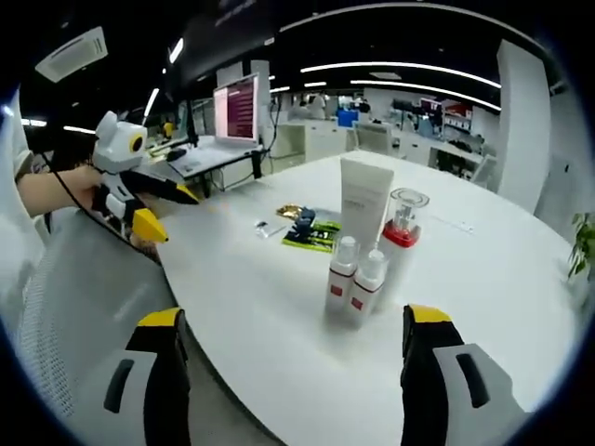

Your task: Arrange the skincare products in the storage area until every visible bottle or jar stands upright without overlapping.

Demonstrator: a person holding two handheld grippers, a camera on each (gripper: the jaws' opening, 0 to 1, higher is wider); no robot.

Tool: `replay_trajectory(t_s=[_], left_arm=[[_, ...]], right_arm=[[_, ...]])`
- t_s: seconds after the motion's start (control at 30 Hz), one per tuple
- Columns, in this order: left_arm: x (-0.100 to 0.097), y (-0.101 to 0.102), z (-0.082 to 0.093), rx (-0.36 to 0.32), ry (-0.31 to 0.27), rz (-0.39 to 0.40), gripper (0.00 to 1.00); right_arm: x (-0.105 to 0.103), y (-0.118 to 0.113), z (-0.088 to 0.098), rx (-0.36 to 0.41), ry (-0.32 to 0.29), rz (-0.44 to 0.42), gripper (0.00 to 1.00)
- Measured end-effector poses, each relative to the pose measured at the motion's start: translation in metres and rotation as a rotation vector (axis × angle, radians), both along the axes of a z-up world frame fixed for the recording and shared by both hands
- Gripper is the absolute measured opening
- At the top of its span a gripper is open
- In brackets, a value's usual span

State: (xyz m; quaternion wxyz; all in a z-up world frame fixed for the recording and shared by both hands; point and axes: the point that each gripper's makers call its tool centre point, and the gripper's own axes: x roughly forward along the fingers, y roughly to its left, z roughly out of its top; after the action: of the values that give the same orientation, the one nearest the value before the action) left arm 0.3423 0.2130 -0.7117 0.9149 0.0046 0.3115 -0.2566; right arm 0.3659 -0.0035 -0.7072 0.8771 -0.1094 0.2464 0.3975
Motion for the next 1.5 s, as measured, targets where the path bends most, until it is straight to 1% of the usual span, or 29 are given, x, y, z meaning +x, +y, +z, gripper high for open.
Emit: replay_trajectory(t_s=[0.07,0.13,0.2,0.33,0.43,0.53,0.6,0.63,0.67,0.77,0.9,1.0,1.1,1.2,1.33,1.47,1.5], left_arm=[[-0.005,0.007,0.001,-0.007,0.015,0.041,0.81],[-0.007,0.011,0.001,-0.011,0.013,0.05,0.85],[-0.01,0.017,0.0,-0.012,0.025,0.075,0.85],[-0.005,0.021,0.009,-0.006,-0.001,0.11,0.92],[-0.006,0.023,0.008,-0.004,0.0,0.125,0.95],[-0.008,0.026,0.008,0.0,0.009,0.134,0.97],[-0.008,0.027,0.01,-0.002,0.008,0.139,0.98],[-0.009,0.027,0.011,-0.003,0.008,0.139,0.99],[-0.009,0.027,0.011,-0.005,0.009,0.14,0.99],[-0.011,0.028,0.011,0.001,0.013,0.143,0.99],[-0.012,0.029,0.01,0.008,0.021,0.146,0.99],[-0.011,0.029,0.009,0.008,0.027,0.148,0.99],[-0.008,0.026,0.007,0.007,0.035,0.151,0.99],[-0.003,0.022,0.004,0.009,0.047,0.152,0.99],[0.011,0.016,0.001,0.01,0.058,0.161,0.99],[0.023,0.005,-0.001,0.028,0.066,0.158,0.99],[0.03,0.006,-0.001,0.031,0.069,0.159,0.99]], right_arm=[[-0.001,-0.001,0.002,0.013,0.004,-0.009,0.96],[-0.003,0.0,0.005,0.023,0.005,-0.016,0.97],[-0.005,0.0,0.005,0.024,0.008,-0.023,0.98],[-0.009,0.0,0.006,0.025,0.013,-0.026,0.99],[-0.012,-0.002,0.004,0.014,0.023,-0.031,0.99],[-0.013,-0.002,0.001,-0.004,0.021,-0.032,0.99],[-0.011,-0.004,0.005,-0.044,-0.034,-0.037,0.99],[-0.01,-0.003,0.008,-0.047,-0.056,-0.039,0.99],[-0.011,-0.002,0.009,-0.048,-0.06,-0.034,0.99],[-0.011,-0.005,0.004,-0.073,-0.046,-0.036,0.99],[-0.01,-0.005,0.005,-0.058,-0.043,-0.036,0.99],[-0.01,-0.006,0.003,-0.063,-0.032,-0.042,0.99],[-0.01,-0.007,0.004,-0.06,-0.033,-0.048,0.99],[-0.009,-0.008,0.005,-0.066,-0.048,-0.049,0.99],[-0.008,-0.009,0.003,-0.077,-0.048,-0.051,0.99],[-0.009,-0.01,0.001,-0.079,-0.037,-0.05,0.99],[-0.009,-0.01,0.0,-0.082,-0.035,-0.049,0.99]])
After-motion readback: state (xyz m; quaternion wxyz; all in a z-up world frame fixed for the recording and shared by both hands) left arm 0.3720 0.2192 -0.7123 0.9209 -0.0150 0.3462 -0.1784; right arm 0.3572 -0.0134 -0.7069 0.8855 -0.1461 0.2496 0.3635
